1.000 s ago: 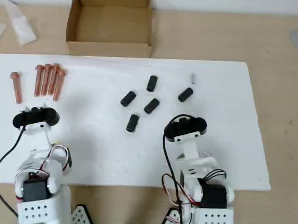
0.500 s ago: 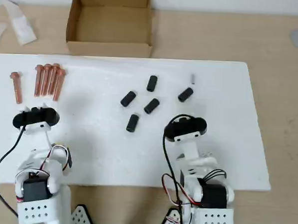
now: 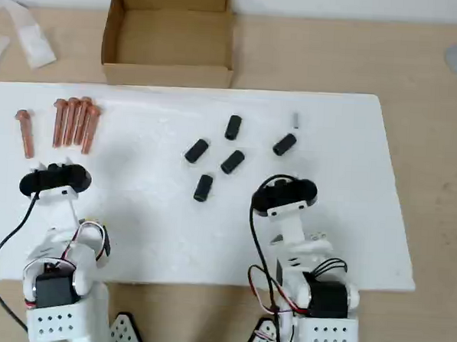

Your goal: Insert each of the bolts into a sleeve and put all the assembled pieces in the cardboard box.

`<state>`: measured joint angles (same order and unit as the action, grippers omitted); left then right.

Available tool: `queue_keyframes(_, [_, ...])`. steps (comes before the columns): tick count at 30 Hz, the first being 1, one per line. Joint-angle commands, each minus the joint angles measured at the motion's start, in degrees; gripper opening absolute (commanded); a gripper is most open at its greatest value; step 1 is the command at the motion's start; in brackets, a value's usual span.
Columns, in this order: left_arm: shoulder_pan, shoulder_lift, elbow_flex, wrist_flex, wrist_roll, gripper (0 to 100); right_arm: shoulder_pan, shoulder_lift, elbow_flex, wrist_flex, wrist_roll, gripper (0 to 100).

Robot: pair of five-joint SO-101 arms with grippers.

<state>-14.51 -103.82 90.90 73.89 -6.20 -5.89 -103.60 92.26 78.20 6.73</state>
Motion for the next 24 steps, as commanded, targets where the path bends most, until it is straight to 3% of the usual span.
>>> queue_keyframes(1, [0.1, -0.4, -0.3, -0.5, 0.3, 2, 0.0, -6.5, -0.1, -1.0, 0.6, 0.9])
queue_keyframes(11, [3.6, -0.4, -0.3, -0.5, 0.2, 1, -0.2, -6.5, -0.1, -1.0, 0.4, 0.9])
queue_keyframes(14, [0.0, -0.4, -0.3, -1.1, -2.5, 2, -1.9, -6.3, 0.7, -4.9, -1.4, 0.9])
queue_keyframes(17, [-3.6, 0.4, -1.3, -9.2, -4.8, 2, 0.0, -6.2, 0.6, -9.1, -4.8, 0.9])
queue_keyframes(19, [-6.1, 2.0, -4.8, -10.1, -5.0, 2, 0.6, -6.2, 0.5, -11.2, -5.5, 0.9])
queue_keyframes(24, [-9.2, 17.7, -15.9, -11.0, -7.8, 7, 0.5, -6.1, -0.7, -13.2, -5.7, 0.9])
